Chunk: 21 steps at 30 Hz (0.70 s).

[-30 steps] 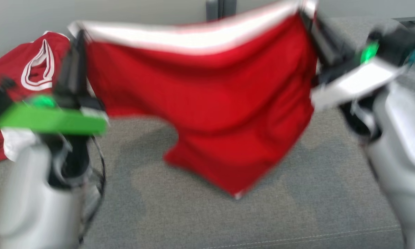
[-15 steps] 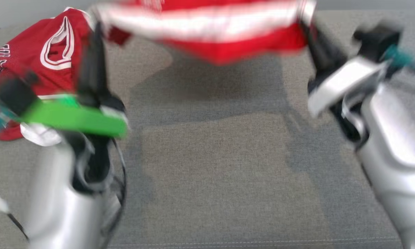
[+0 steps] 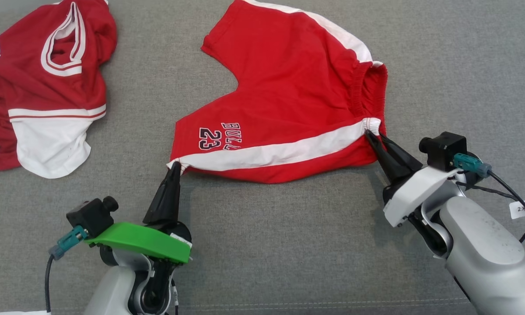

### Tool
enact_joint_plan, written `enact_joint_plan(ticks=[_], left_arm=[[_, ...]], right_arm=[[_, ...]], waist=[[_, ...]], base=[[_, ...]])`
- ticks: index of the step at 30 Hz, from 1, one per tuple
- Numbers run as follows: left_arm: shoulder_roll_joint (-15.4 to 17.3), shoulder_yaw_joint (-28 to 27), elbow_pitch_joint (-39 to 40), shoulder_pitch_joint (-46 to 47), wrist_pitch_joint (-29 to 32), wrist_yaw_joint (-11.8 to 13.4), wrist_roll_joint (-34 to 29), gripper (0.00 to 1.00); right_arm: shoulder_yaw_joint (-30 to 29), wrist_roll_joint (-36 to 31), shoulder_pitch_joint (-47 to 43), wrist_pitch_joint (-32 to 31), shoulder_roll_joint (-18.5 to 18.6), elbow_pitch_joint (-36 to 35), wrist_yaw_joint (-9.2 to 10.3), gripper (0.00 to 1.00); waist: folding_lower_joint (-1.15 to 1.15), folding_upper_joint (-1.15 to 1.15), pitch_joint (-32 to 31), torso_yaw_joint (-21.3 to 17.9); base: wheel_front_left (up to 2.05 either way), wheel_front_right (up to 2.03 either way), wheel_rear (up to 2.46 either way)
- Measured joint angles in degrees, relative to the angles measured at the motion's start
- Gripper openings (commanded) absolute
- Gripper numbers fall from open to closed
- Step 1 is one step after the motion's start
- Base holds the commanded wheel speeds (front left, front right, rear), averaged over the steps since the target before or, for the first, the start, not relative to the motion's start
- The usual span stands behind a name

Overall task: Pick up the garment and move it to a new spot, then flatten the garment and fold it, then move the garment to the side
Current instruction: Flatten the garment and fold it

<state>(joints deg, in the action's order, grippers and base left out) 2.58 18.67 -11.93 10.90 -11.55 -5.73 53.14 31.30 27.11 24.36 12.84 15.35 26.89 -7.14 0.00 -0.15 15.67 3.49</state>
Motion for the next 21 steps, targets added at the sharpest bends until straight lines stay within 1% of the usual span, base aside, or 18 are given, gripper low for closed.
enact_joint_plan(ticks=[3,8,13,21], left_arm=[[0.1,0.6,-0.4,0.0,-0.4,-0.5,-1.2,0.0],[0.6,3.2,-1.0,-1.0,-0.6,-1.0,-2.5,0.0],[2.4,4.9,-3.7,-5.4,-0.6,-1.1,-2.6,0.0],[2.6,5.4,-5.5,-7.7,-0.6,-1.2,-2.3,0.0]], right_arm=[[0.8,-0.7,-0.8,1.2,1.4,-0.1,0.0,0.0],[0.9,-3.1,-3.4,1.8,4.1,-0.1,0.0,0.0],[1.7,-4.2,-6.3,1.8,4.9,0.4,0.0,0.0],[0.0,-6.6,-9.2,1.7,4.9,-2.1,0.0,0.0]], waist=[[0.0,0.0,-0.7,-0.4],[0.0,0.0,-2.3,-1.2],[0.0,0.0,-3.9,-2.2],[0.0,0.0,-5.6,-3.1]], base=[[0.0,0.0,0.0],[0.0,0.0,0.0],[0.0,0.0,0.0],[0.0,0.0,0.0]])
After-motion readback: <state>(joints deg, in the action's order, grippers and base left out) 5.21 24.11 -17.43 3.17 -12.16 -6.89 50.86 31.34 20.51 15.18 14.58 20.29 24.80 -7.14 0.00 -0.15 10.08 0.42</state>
